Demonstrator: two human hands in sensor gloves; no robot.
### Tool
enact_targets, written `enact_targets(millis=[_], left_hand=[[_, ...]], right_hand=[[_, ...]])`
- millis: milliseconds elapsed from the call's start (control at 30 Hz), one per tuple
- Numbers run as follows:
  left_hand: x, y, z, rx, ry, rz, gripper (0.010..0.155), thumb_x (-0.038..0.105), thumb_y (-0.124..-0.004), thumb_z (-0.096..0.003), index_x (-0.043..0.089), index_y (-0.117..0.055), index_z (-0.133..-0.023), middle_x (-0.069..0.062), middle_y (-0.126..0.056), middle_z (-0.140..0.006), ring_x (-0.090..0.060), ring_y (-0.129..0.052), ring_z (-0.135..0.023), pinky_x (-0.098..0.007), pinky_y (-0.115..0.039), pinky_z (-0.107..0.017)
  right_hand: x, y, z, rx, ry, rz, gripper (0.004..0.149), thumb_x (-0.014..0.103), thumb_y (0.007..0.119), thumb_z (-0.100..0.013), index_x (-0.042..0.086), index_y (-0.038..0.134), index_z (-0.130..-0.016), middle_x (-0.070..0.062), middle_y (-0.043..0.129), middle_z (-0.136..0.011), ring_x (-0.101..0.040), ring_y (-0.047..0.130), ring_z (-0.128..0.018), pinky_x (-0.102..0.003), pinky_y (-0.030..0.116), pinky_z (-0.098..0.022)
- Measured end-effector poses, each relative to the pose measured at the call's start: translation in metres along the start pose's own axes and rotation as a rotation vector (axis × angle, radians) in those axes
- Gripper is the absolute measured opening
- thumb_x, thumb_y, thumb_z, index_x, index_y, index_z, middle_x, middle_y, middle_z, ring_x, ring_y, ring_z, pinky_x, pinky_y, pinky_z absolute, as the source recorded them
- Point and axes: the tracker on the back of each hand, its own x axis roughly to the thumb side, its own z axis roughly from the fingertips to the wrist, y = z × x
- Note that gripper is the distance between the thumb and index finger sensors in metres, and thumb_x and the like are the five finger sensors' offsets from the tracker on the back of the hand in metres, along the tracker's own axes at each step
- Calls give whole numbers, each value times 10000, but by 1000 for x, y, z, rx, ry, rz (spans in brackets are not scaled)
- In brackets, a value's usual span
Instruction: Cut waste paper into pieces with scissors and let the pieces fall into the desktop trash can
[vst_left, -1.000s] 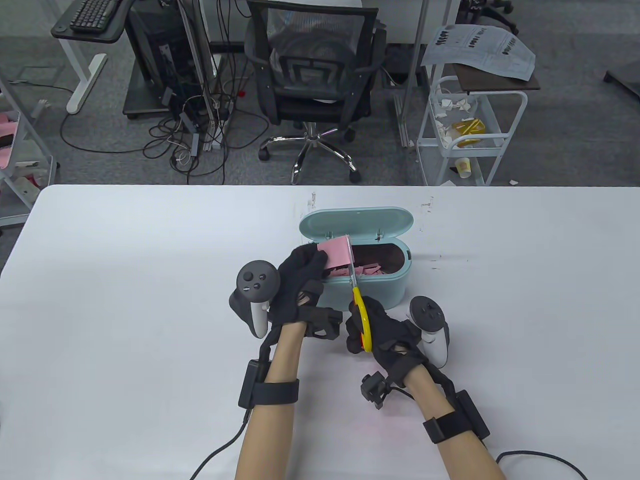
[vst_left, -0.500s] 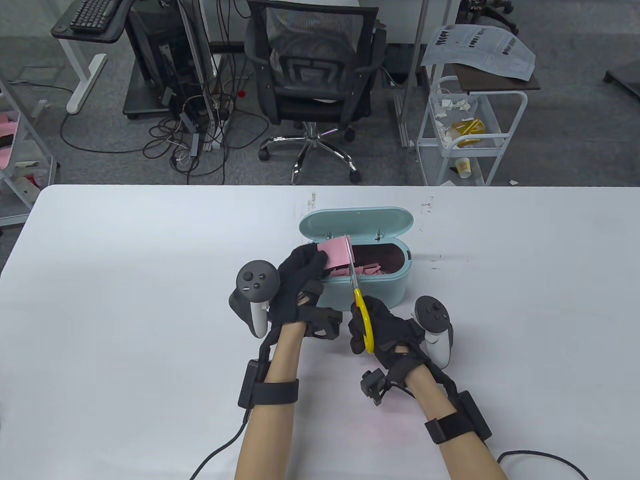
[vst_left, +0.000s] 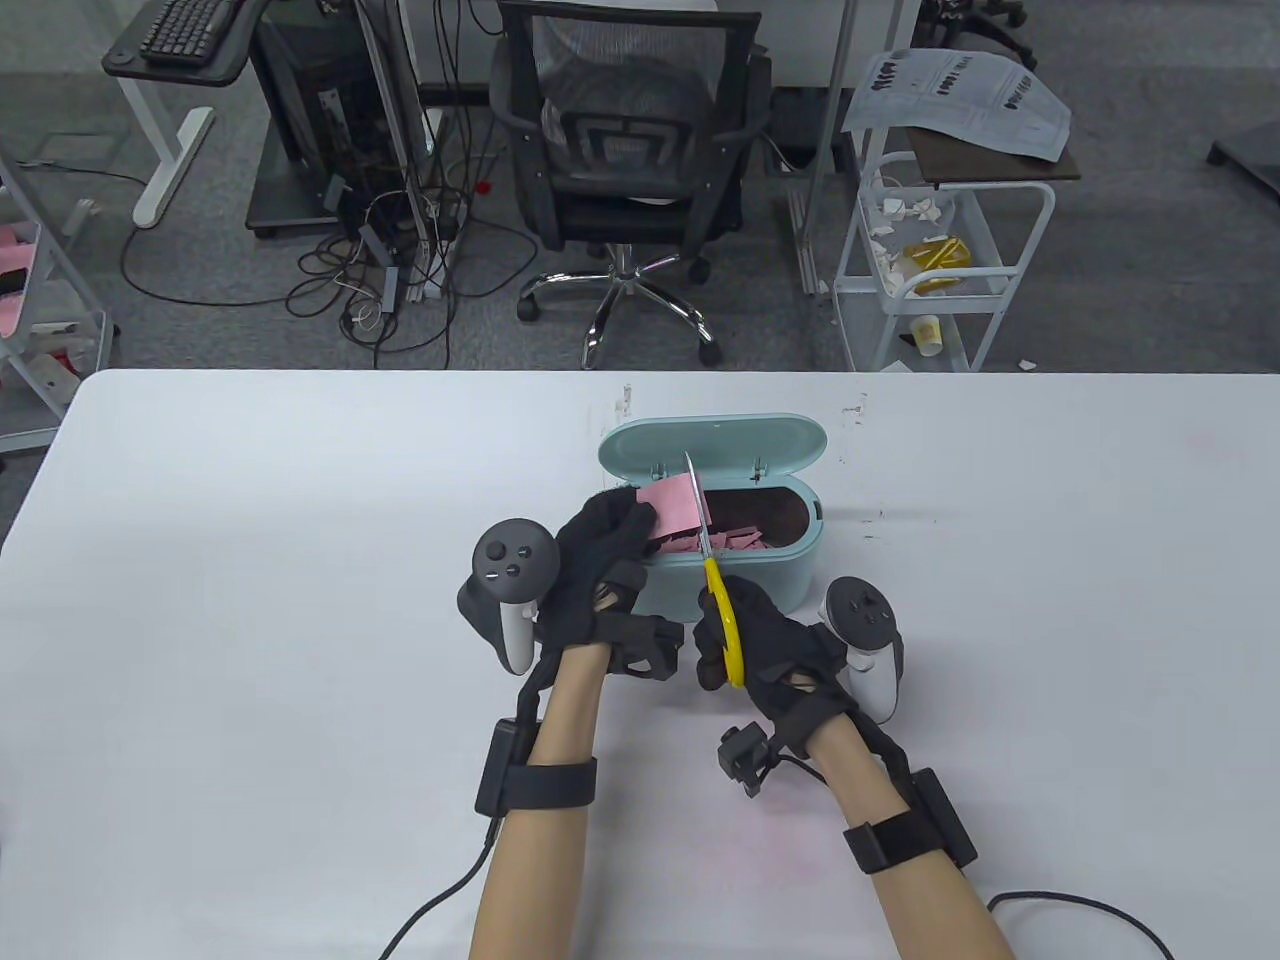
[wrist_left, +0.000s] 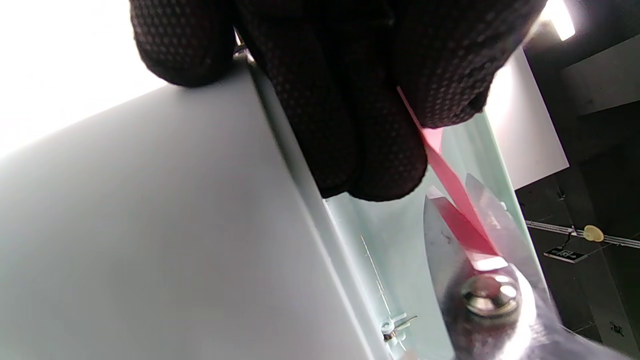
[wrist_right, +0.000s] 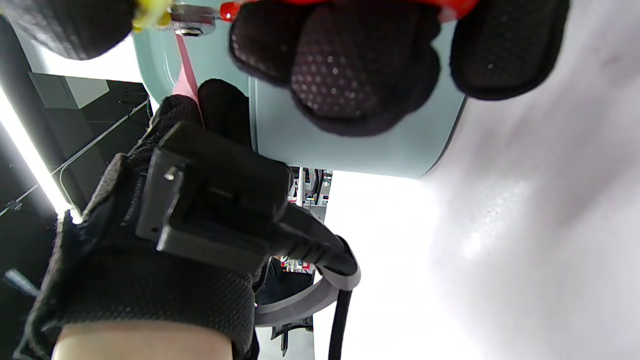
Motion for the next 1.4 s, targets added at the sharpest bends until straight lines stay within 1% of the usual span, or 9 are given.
enact_targets(millis=[267, 400, 500, 633, 733, 933, 1033, 1200, 1400], left_hand=[[0, 0, 0, -1, 0, 0, 351, 448, -863, -464, 319, -922, -785, 109, -1124, -603, -72, -1128, -531, -413, -811, -553], [0, 0, 0, -2, 1, 6, 350, 448, -862, -466, 320, -919, -787, 111, -1123, -605, -71, -1128, -533, -414, -810, -554], [-1, 0, 0, -3, 2, 10, 353, 447, -860, -467, 315, -918, -789, 110, -1123, -607, -72, -1128, -535, -414, -809, -556], [-1, 0, 0, -4, 2, 13, 354, 443, -858, -469, 314, -916, -794, 107, -1122, -612, -75, -1128, -537, -416, -808, -557], [-1, 0, 0, -4, 2, 14, 353, 444, -857, -470, 315, -916, -794, 108, -1122, -613, -75, -1127, -539, -416, -809, -556], [-1, 0, 0, -2, 4, 17, 356, 444, -857, -470, 312, -917, -795, 107, -1122, -616, -75, -1128, -538, -415, -810, -557], [-1, 1, 0, -2, 7, 24, 356, 444, -857, -470, 311, -917, -795, 106, -1122, -618, -76, -1129, -540, -415, -810, -557], [-1, 1, 0, -1, 7, 25, 356, 444, -859, -470, 311, -918, -795, 104, -1124, -619, -78, -1130, -539, -416, -812, -555], [-1, 1, 0, 1, 5, 18, 355, 449, -859, -469, 316, -918, -792, 108, -1125, -618, -72, -1131, -537, -414, -813, -555]], right_hand=[[0, -2, 2, -62, -2, 18, 731, 592, 692, -391, 82, 512, -883, 101, 902, -544, -134, 1004, -217, -539, 832, -455], [-3, -4, 4, -80, -13, 8, 722, 594, 708, -387, 90, 538, -877, 111, 918, -526, -130, 1012, -199, -527, 837, -453], [-7, -5, 6, -60, -15, -34, 780, 658, 675, -385, 101, 508, -906, 81, 897, -575, -174, 993, -259, -564, 781, -483], [-14, -4, 10, 93, -13, -36, 914, 764, 590, -398, 135, 280, -984, 18, 730, -814, -277, 907, -564, -629, 671, -547], [-16, -2, 12, 151, 2, -20, 954, 793, 566, -398, 138, 209, -993, -7, 661, -887, -314, 863, -664, -653, 620, -579], [-17, 6, 15, 149, -10, 29, 955, 793, 575, -390, 132, 233, -987, 3, 682, -863, -305, 880, -646, -650, 636, -571], [-19, 10, 17, 154, -9, 12, 957, 794, 579, -383, 121, 260, -984, 10, 708, -837, -300, 900, -616, -646, 658, -556], [-18, 10, 14, 109, -21, -3, 951, 793, 586, -375, 122, 289, -980, 23, 733, -808, -288, 918, -585, -641, 674, -544], [-16, 11, 11, 117, -24, -15, 912, 766, 587, -390, 128, 303, -977, 30, 745, -791, -276, 926, -562, -635, 680, -540]])
